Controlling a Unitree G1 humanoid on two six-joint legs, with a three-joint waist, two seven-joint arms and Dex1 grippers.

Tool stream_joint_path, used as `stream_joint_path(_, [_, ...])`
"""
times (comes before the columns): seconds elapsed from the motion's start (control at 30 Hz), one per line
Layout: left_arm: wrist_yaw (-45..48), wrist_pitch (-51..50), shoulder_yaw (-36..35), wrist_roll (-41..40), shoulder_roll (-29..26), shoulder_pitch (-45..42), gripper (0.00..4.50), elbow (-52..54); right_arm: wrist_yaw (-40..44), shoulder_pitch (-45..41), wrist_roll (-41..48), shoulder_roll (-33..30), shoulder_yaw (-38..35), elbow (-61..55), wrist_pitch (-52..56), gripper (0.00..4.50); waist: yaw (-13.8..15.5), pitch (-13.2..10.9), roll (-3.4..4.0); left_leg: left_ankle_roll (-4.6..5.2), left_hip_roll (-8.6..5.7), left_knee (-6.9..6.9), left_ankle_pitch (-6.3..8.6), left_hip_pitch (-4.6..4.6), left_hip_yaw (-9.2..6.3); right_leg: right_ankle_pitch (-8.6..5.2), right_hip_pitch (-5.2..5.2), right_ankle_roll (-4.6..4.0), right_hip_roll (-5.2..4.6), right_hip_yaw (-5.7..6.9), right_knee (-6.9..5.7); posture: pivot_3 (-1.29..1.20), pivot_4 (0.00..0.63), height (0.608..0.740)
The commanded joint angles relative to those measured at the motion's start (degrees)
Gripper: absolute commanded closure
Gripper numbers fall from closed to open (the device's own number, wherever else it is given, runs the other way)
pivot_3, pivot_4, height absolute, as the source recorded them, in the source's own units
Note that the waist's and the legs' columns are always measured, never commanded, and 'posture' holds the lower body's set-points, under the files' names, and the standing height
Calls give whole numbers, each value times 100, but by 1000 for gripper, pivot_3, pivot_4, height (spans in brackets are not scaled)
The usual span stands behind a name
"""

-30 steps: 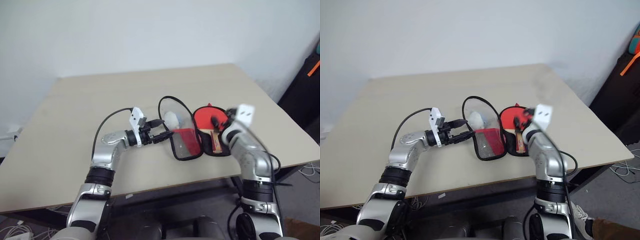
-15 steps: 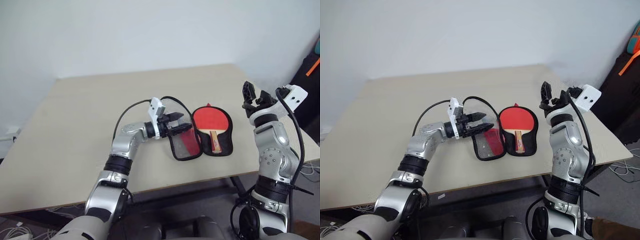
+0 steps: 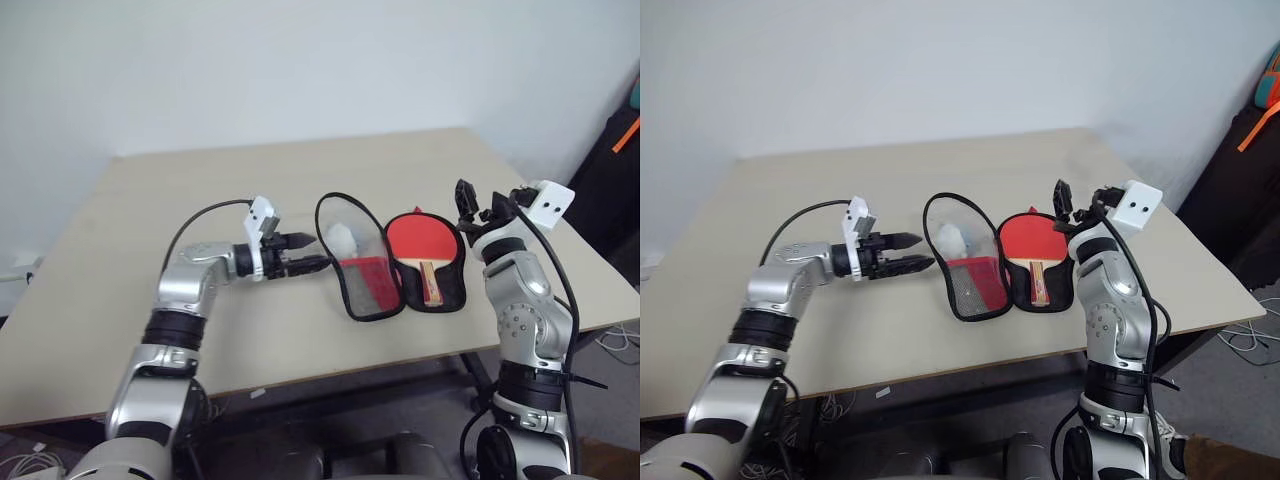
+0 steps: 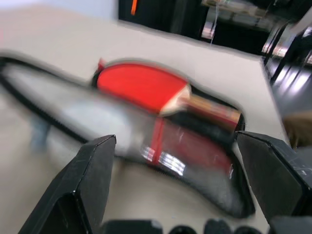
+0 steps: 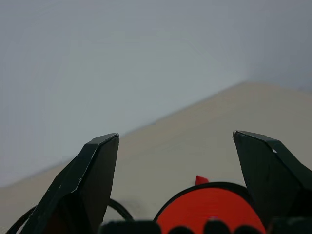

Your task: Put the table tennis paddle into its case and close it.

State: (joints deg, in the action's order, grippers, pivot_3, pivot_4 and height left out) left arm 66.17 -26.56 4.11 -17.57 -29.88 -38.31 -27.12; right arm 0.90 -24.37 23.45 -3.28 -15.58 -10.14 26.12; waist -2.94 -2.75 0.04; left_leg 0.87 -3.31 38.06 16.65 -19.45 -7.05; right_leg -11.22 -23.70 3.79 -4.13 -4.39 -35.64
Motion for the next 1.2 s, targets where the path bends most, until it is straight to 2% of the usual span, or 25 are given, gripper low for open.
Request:
stream_joint_path(0.03, [186, 323, 359, 423, -90, -86, 340, -236, 18, -110, -31, -22, 45, -24, -215, 447, 9, 0, 1, 0, 0, 0, 0, 0, -1, 0, 0, 0, 0, 1, 0, 0, 0, 740])
stream_joint_path(0.1, [278, 432, 513, 516, 61, -120, 340, -415, 48, -140, -18, -19, 35, 30, -292, 447, 13, 0, 0, 0, -2, 2, 0, -2, -2, 0, 2, -1, -2, 3, 1, 0, 0, 740])
stream_joint_path(0.37, [159, 453, 635, 546, 1245, -636, 340, -1011, 67, -173, 71, 25, -11, 38, -501, 447, 6, 0, -2, 0, -2, 4, 0, -4, -2, 0, 1, -1, -3, 2, 1, 0, 0, 740])
stream_joint_path(0.57, [128, -30, 382, 115, 2003, -898, 340, -878, -107, -103, 474, 205, -301, -65, -526, 447, 4, 0, -1, 1, -2, 4, 0, -3, -1, 0, 2, 0, -2, -1, 2, 0, 0, 740])
stream_joint_path(0.63, [191, -159, 427, 52, 2143, -878, 340, -709, -179, -119, 741, 281, -522, -74, -525, 447, 4, 0, -1, 1, -1, 4, 0, -3, -1, 0, 2, 0, -2, -1, 2, 0, 0, 740])
stream_joint_path(0.83, [-54, -551, 368, -144, 2543, -840, 340, -449, -223, -109, 817, 191, -607, -52, -583, 447, 4, 0, -1, 1, -2, 5, 0, -3, 2, 0, 3, 1, -2, -3, 2, 0, 0, 740])
stream_joint_path(1.07, [-912, -1115, -145, -398, 2791, -1035, 340, -658, -150, 20, 557, 38, -307, 49, -436, 447, 2, 0, 0, 1, -1, 4, 0, -2, 2, -1, 2, 1, 1, -6, 2, 0, 0, 740])
stream_joint_path(1.2, [-1270, -1503, -423, -527, 2736, -1154, 340, -812, -151, 13, 443, -79, -204, 115, -370, 447, 4, 0, 0, 1, -1, 6, 0, -2, 2, -12, 2, 19, 0, -6, 2, 0, 0, 740])
